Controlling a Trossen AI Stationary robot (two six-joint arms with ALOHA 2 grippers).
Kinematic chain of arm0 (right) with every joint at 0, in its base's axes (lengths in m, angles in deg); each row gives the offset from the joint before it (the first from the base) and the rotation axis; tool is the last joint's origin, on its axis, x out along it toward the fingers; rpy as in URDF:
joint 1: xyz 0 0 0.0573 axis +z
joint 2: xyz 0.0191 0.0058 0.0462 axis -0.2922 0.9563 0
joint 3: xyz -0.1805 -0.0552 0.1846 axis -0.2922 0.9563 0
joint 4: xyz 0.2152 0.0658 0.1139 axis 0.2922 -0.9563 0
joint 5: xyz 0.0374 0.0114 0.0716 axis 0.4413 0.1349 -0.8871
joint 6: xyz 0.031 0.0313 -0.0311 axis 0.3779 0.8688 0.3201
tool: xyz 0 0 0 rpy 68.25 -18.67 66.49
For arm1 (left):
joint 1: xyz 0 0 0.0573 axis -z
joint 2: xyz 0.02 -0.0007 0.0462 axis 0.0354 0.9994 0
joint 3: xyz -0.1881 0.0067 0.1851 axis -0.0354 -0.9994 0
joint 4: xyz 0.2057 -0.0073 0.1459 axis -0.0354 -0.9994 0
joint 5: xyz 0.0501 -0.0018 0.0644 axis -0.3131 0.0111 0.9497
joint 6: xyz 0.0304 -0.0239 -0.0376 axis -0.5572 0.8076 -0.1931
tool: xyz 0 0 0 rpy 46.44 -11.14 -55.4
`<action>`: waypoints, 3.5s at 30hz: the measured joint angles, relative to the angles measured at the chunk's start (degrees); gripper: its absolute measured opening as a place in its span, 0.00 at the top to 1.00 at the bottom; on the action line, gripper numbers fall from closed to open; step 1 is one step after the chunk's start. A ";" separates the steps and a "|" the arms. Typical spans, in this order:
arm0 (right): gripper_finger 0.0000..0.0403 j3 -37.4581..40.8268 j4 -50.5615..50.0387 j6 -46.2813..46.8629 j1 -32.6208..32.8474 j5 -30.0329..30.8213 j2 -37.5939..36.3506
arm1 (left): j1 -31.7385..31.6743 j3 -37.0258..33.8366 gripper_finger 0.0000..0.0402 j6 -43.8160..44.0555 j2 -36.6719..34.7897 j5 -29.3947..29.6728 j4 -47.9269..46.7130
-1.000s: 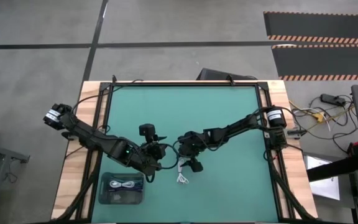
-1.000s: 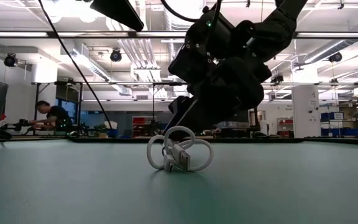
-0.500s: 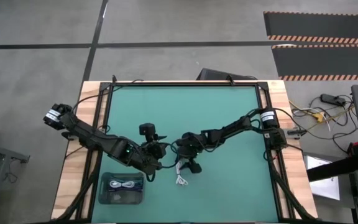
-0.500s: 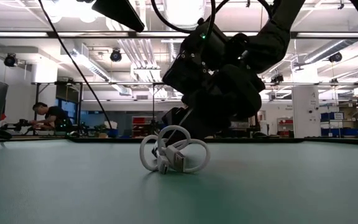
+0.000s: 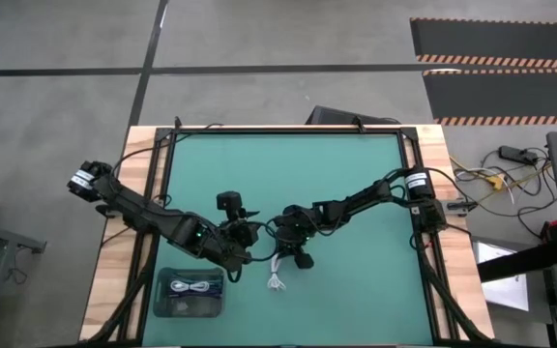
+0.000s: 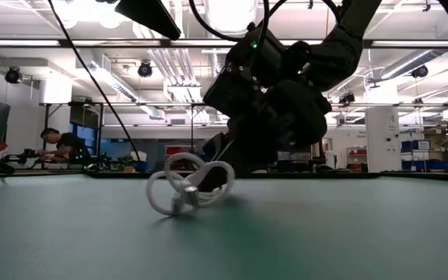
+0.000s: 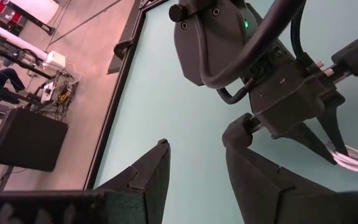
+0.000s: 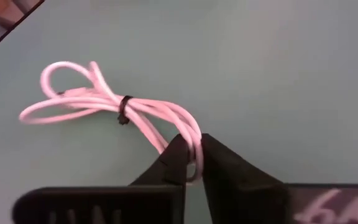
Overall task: Pick and place USB-C Cables
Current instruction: Put the white charger cable into the black bin
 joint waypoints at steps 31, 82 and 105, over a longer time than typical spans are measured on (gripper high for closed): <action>0.97 2.57 -14.50 -10.36 4.09 31.74 -19.19 | -0.14 -2.16 0.65 0.56 0.00 -7.31 9.27; 0.97 3.69 -0.51 -30.06 14.81 72.30 -23.70 | -7.96 -18.69 0.89 0.52 0.79 -7.77 41.46; 0.67 3.69 -0.65 -27.18 14.80 71.03 -23.70 | -7.93 -19.30 0.94 0.42 0.79 -7.91 41.47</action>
